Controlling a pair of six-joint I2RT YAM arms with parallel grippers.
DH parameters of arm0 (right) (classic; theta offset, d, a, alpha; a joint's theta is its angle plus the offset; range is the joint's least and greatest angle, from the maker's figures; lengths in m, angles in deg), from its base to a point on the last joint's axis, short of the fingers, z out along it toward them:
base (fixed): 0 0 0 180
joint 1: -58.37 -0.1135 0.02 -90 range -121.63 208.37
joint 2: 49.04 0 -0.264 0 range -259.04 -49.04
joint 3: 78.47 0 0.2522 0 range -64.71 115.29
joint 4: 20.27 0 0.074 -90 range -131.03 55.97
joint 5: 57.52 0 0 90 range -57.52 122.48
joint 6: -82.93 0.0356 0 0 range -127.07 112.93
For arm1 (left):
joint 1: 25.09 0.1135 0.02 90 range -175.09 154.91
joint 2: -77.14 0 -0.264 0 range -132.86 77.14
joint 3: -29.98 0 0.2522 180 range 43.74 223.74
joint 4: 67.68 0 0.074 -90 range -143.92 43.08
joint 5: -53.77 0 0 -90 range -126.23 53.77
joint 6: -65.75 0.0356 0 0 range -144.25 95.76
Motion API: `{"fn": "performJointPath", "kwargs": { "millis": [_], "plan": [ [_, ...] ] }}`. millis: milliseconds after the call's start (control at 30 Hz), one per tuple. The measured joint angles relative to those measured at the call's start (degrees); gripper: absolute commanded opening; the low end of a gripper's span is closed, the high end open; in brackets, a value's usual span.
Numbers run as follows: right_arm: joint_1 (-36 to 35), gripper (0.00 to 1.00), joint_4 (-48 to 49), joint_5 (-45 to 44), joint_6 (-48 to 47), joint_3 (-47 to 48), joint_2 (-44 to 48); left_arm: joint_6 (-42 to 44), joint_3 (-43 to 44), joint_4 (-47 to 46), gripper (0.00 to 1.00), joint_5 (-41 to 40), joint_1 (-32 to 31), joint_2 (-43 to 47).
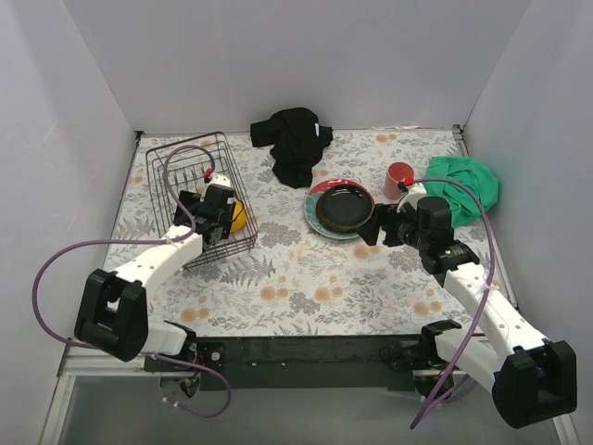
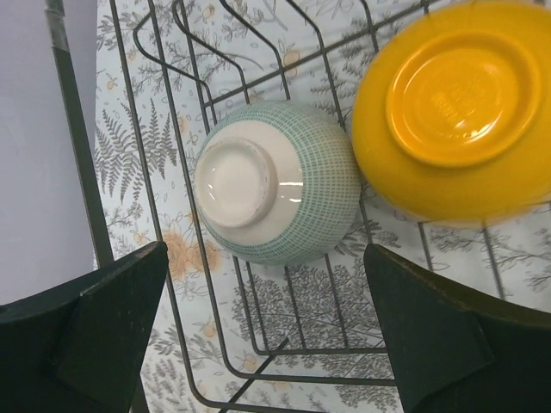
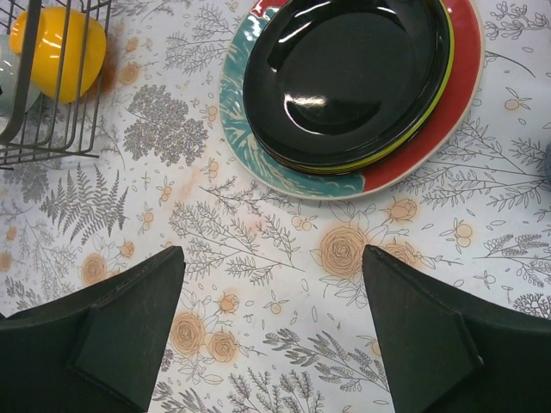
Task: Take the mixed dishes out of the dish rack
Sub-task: Pick up the bowl from the dish rack.
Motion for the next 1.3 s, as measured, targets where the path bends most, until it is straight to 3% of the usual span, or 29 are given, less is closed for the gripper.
{"fn": "performJointPath", "kwargs": {
  "millis": [367, 1133, 1300],
  "plan": [
    [-1.57, 0.92, 1.79, 1.09, -0.07, -1.9, 1.33, 7.82, 3.06, 4.5, 0.98, -2.56, 0.0, -10.84],
    [-1.92, 0.91, 1.9, 1.09, -0.24, -1.97, 1.16, 17.0, 3.15, -0.52, 0.98, -5.68, -0.07, -18.12],
    [-1.92, 0.91, 2.19, 1.16, -0.24, -1.99, 1.14, 16.98, 3.15, -1.18, 0.89, -6.67, -0.13, -18.56]
  ]
}}
